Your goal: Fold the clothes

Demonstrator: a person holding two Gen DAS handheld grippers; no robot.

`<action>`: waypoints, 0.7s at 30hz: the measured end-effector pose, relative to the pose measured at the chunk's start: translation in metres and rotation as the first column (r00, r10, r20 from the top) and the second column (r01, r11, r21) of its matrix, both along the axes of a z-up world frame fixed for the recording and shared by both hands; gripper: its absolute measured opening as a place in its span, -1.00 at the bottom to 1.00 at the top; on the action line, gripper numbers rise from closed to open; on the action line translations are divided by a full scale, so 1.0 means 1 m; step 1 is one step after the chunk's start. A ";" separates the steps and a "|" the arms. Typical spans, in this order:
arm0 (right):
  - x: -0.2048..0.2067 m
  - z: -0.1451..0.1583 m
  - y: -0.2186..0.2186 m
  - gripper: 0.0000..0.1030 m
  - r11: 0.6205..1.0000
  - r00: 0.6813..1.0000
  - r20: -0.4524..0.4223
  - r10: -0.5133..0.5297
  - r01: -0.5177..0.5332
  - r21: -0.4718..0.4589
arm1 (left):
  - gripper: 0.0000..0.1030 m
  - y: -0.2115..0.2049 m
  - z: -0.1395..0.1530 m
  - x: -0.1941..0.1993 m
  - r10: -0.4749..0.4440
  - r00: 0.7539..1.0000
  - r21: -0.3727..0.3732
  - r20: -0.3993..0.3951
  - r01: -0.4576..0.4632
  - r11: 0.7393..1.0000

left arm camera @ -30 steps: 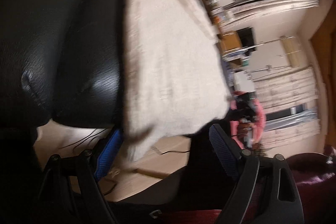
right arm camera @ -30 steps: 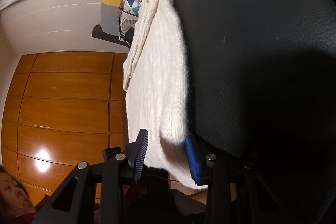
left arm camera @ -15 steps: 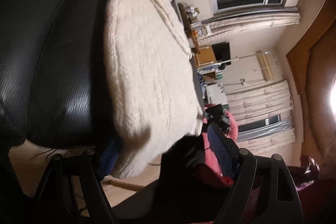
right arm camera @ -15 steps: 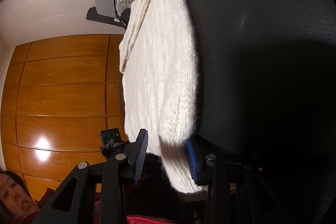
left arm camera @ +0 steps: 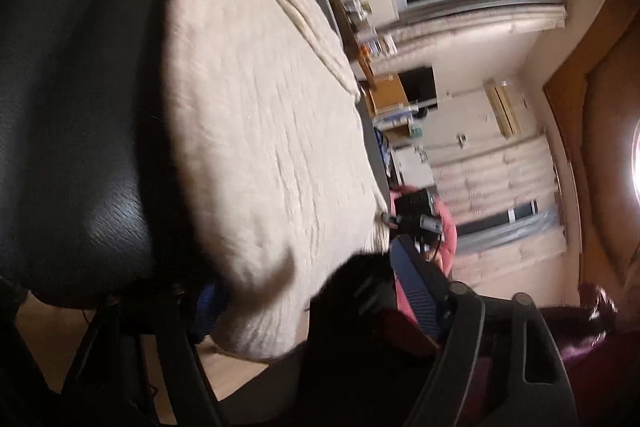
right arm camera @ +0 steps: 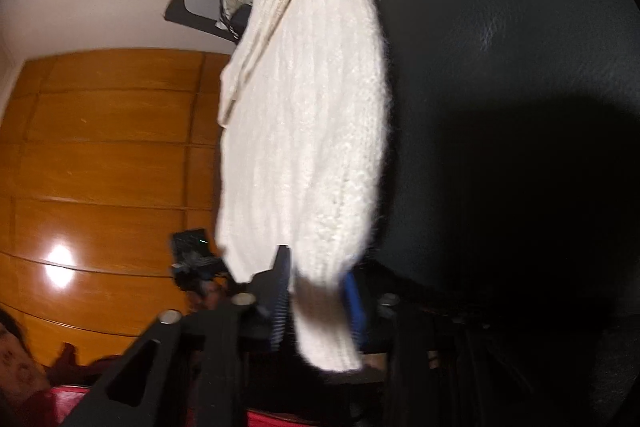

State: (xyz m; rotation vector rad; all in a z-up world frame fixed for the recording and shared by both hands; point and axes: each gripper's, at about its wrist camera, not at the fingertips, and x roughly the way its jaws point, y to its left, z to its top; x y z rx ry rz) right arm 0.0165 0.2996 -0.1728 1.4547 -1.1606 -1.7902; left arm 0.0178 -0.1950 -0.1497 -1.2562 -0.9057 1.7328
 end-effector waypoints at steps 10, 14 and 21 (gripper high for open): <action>0.006 -0.008 0.005 -0.77 1.000 1.000 0.017 -0.021 0.021 -0.011 | -0.37 -0.001 -0.001 0.007 -0.002 1.000 -0.100 0.002 0.003 0.995; 0.001 -0.008 -0.003 -0.76 1.000 1.000 0.014 -0.019 0.019 -0.001 | -0.55 0.004 0.001 0.009 -0.002 1.000 -0.137 -0.007 0.001 0.991; 0.008 0.009 -0.015 -0.71 0.992 0.996 -0.085 0.000 0.010 0.123 | -0.68 0.008 0.001 0.010 0.025 1.000 -0.163 -0.002 -0.025 0.986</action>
